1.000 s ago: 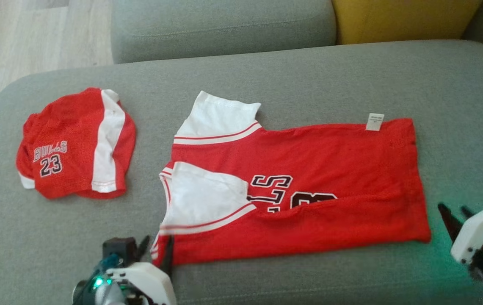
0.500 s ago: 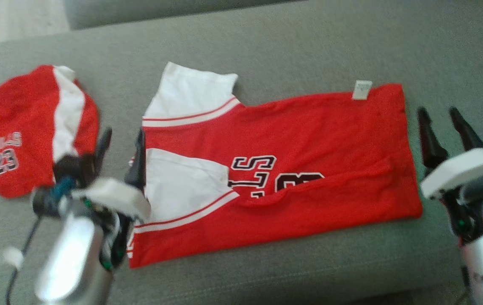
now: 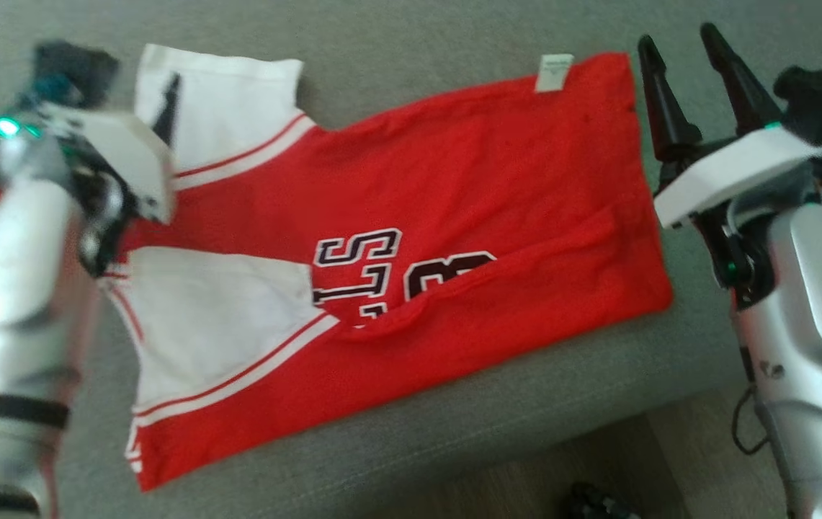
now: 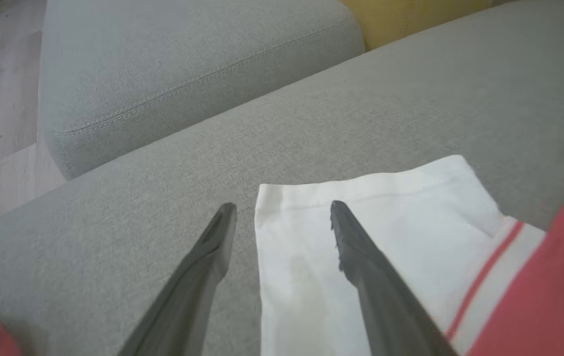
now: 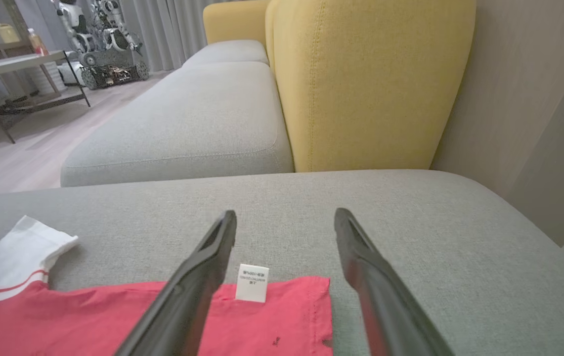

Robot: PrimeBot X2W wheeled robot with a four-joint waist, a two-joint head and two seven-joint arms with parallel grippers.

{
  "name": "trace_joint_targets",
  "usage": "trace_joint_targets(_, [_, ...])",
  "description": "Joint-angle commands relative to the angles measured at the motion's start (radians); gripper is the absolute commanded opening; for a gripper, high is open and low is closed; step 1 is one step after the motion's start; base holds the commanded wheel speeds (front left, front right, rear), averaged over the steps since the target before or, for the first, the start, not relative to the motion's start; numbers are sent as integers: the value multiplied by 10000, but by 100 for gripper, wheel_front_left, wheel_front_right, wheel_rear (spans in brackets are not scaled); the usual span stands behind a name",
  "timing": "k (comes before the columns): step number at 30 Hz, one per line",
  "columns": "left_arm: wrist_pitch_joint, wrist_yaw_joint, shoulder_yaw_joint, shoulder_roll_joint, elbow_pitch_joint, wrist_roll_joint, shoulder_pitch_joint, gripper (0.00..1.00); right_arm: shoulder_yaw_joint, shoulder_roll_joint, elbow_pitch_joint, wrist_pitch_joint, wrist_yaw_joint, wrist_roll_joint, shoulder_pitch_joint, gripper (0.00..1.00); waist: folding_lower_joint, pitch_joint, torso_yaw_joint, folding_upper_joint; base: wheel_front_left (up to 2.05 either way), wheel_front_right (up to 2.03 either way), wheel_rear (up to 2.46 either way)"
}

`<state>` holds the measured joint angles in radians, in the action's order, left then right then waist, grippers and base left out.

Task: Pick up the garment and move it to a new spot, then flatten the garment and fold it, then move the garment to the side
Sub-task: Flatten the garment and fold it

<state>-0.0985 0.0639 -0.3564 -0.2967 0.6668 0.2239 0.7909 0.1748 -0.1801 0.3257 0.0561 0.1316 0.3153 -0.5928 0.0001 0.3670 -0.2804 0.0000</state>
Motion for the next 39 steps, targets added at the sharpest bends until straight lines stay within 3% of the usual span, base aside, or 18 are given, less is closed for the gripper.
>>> trace_joint_targets(1, [-249, 101, 231, -595, 135, -110, 868, 100, 248, -4, -168, -116, -9, -2, -414, 100, -1, 474, -516, 0, 0, 0, 0])
trace_joint_targets(14, [-1961, 645, -532, -1536, 2102, 194, 2722, 100, 866, -1, 687, -595, -9, 219, -1389, 100, -1, 952, -1154, 0, 0, 0, 0])
trace_joint_targets(21, [-2575, 663, -1166, -1530, 2555, 935, 2750, 100, 1034, -86, 1145, -728, -9, 324, -1633, 100, -1, 829, -1217, 0, 0, 0, 0])
trace_joint_targets(22, [-2693, 664, -1272, -1502, 2553, 1181, 2682, 76, 1037, -83, 1228, -722, -9, 367, -1668, 100, -1, 771, -1202, 0, 0, 0, 0])
trace_joint_targets(23, [-2819, 664, -1389, -1476, 2523, 1447, 2607, 0, 1035, -84, 1317, -710, -9, 426, -1700, 100, -1, 709, -1176, 0, 0, 0, 0])
trace_joint_targets(27, [-2779, 665, -1683, -1553, 2210, 2203, 2544, 0, 971, -199, 1715, -639, -9, 652, -1846, 100, -1, 484, -943, 0, 0, 0, 0])
trace_joint_targets(39, [253, 347, -1339, -1055, 133, 2498, 2188, 0, 1044, -1079, 3160, 224, -9, 1407, -2388, 100, -1, 445, 724, 0, 0, 0, 0])
